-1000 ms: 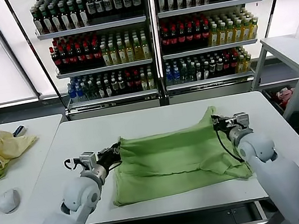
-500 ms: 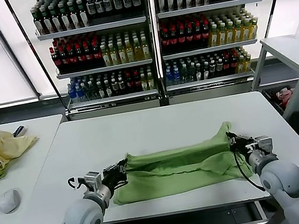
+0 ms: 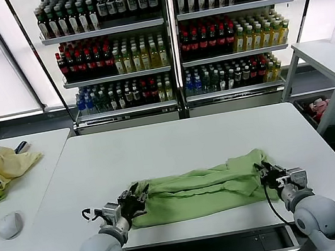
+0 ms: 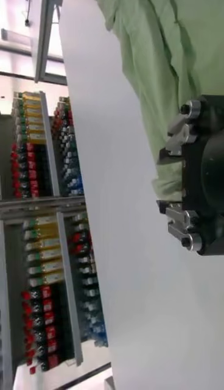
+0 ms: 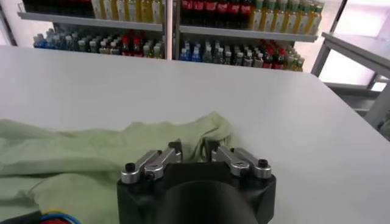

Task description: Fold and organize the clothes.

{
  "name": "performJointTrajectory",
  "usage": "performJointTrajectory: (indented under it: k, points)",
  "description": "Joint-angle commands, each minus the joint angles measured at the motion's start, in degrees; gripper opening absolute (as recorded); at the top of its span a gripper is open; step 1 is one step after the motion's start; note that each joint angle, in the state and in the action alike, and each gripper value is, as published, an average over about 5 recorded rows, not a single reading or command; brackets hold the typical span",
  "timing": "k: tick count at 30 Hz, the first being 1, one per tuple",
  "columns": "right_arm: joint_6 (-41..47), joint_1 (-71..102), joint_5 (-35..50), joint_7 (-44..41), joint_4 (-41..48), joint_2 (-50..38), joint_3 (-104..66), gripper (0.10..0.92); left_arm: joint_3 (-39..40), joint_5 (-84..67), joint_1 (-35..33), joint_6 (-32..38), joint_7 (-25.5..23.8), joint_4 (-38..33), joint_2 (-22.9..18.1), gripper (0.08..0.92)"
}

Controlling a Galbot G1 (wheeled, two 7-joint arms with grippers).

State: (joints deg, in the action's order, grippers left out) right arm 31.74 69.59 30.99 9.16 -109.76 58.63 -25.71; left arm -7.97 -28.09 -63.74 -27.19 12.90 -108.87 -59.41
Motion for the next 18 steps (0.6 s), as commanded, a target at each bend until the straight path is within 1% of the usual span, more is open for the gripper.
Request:
performJointTrajectory:
  k: [1, 4, 8, 11, 14, 18]
  points:
    - [0.10, 1.84, -0.82, 0.20, -1.15, 0.69, -0.20, 0.510, -1.12, 6.78, -3.91, 0.22, 6.25, 0.14, -7.46, 0.548]
    - [0.04, 2.02, -0.80, 0.27, -1.14, 0.84, -0.16, 0.597, -0.94, 8.26, -4.31, -0.17, 7.74, 1.29, -8.92, 0.635]
    - [-0.02, 2.06, -0.63, 0.39, -1.01, 0.95, -0.14, 0.709, -0.97, 9.06, -5.09, -1.10, 8.83, 2.25, -9.61, 0.747]
    - [-0.03, 2.04, -0.33, 0.52, -0.90, 0.95, -0.12, 0.784, -1.17, 8.68, -5.57, -1.39, 8.95, 2.29, -9.57, 0.805]
    - [-0.01, 1.94, -0.03, 0.61, -0.98, 0.91, -0.09, 0.817, -1.64, 7.00, -5.52, -1.94, 8.86, 2.20, -9.26, 0.804]
    - [0.07, 1.70, 0.34, 0.78, -1.14, 1.05, -0.01, 0.822, -2.86, 1.74, -5.24, -3.41, 8.47, 2.13, -8.67, 0.714]
